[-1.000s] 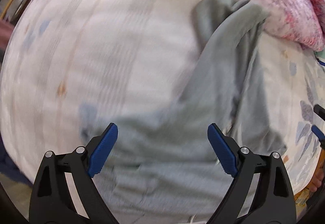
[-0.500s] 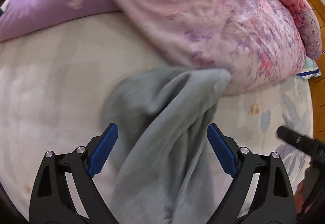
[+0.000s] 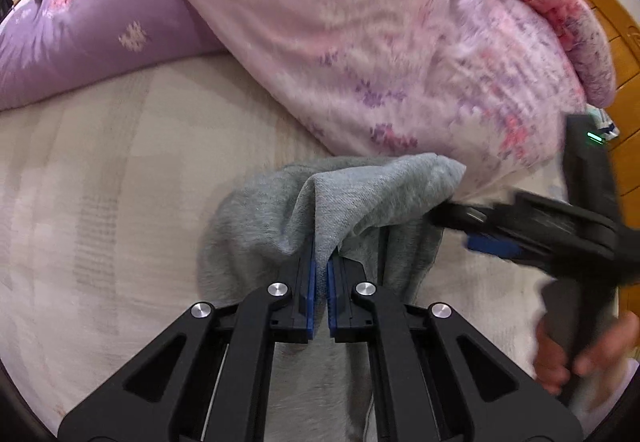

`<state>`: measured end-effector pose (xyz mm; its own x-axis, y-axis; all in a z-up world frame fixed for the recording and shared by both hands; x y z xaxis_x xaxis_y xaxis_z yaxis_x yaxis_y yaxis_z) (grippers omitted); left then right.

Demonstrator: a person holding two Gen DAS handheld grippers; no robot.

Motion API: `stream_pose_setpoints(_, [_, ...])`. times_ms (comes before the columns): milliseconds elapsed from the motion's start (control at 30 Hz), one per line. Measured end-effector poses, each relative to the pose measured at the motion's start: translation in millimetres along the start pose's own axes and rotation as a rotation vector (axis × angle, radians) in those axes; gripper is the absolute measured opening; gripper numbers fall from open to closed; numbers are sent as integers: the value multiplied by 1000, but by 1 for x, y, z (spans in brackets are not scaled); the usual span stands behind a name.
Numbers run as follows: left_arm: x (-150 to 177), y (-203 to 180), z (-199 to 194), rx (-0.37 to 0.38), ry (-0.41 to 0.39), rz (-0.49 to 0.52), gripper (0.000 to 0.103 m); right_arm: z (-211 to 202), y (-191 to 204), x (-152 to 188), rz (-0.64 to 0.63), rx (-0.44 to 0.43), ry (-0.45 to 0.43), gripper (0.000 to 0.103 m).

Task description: Fold large clothes

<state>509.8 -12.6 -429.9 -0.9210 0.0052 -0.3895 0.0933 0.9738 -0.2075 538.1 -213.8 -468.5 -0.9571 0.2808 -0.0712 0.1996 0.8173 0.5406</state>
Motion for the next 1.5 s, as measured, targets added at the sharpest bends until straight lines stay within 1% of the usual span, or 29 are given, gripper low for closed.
stream_pose_setpoints(33, [-1,3,-5,-5,-4,7,4,8,3,-2,-5,18,7,77])
stream_pose_setpoints(67, [-1,5,-9,-12,-8,9,4,18,5,-4,6,19,25,59])
stream_pose_setpoints(100, [-2,8,-13,-11,-9,7,4,25,8,-5,26,-30,46,15])
stream_pose_setpoints(133, [-2,10,-18,-14,-10,3,4,29,13,-4,47,-86,62,6])
stream_pose_setpoints(167, [-2,14,-24,-22,-16,-1,4,22,18,-2,43,-76,38,6])
stream_pose_setpoints(233, [0,17,-34,-28,-29,-6,4,-7,39,8,-48,-65,-54,6])
stream_pose_setpoints(300, [2,21,-53,-26,-46,-20,4,-32,52,20,-103,-60,-97,6])
stream_pose_setpoints(333, [4,21,-63,-23,-57,-28,4,-52,59,30,-123,-76,-115,6])
stream_pose_setpoints(467, [23,23,-112,-21,-111,-42,4,-104,74,63,-175,-110,-158,6])
stream_pose_setpoints(500, [32,22,-126,-15,-121,-49,4,-122,78,77,-196,-124,-165,6])
stream_pose_setpoints(533, [41,21,-139,-6,-126,-50,4,-130,83,88,-212,-132,-167,6])
stream_pose_setpoints(633, [70,12,-177,-7,-143,-25,4,-164,96,129,-281,-142,-164,6])
stream_pose_setpoints(767, [118,-5,-227,10,-130,-6,4,-201,102,189,-353,-145,-127,6])
stream_pose_setpoints(833, [144,-12,-248,15,-114,0,5,-216,100,224,-365,-143,-86,6])
stream_pose_setpoints(867, [161,-16,-258,17,-95,-4,5,-220,99,242,-372,-143,-59,6])
stream_pose_setpoints(967, [204,-20,-273,33,-34,-31,5,-232,92,296,-420,-100,-9,6])
stream_pose_setpoints(1000, [225,-21,-276,48,2,-50,5,-231,88,314,-438,-79,13,6])
stream_pose_setpoints(1067, [267,-20,-275,51,71,-88,5,-219,75,352,-477,-8,72,6])
stream_pose_setpoints(1100, [283,-19,-271,51,108,-110,5,-210,65,369,-479,27,113,6])
stream_pose_setpoints(1167, [326,-18,-259,61,197,-158,5,-191,46,394,-450,50,179,6])
stream_pose_setpoints(1200, [343,-17,-253,54,234,-172,5,-175,31,412,-439,72,238,8])
stream_pose_setpoints(1233, [363,-17,-243,49,291,-187,5,-161,20,424,-438,102,300,10])
stream_pose_setpoints(1267, [384,-17,-232,36,362,-195,7,-143,4,437,-421,156,371,10])
stream_pose_setpoints(1300, [403,-17,-223,20,433,-197,9,-131,-9,448,-384,191,437,10])
stream_pose_setpoints(1367, [432,-19,-212,14,560,-203,9,-121,-29,463,-306,210,527,12])
stream_pose_setpoints(1400, [439,-19,-214,12,580,-208,11,-121,-34,467,-289,213,544,18])
stream_pose_setpoints(1433, [443,-19,-218,20,583,-214,20,-123,-36,468,-283,215,546,22])
stream_pose_setpoints(1467, [444,-19,-226,31,572,-217,52,-129,-37,468,-277,217,540,23])
stream_pose_setpoints(1500, [443,-18,-231,31,556,-217,71,-133,-37,466,-270,212,530,28])
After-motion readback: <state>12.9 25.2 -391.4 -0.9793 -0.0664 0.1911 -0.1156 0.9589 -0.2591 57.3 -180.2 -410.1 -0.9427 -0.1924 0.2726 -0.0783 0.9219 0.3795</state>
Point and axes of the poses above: each gripper's, at about its wrist camera, not at the fingertips, and z roughly the way its jaws point, y to its left, x to its underside, the point moved 2 cm from there along z, roughly the way its jaws point, and after that the axes turned 2 degrees about -y, right-handed, at the moved point
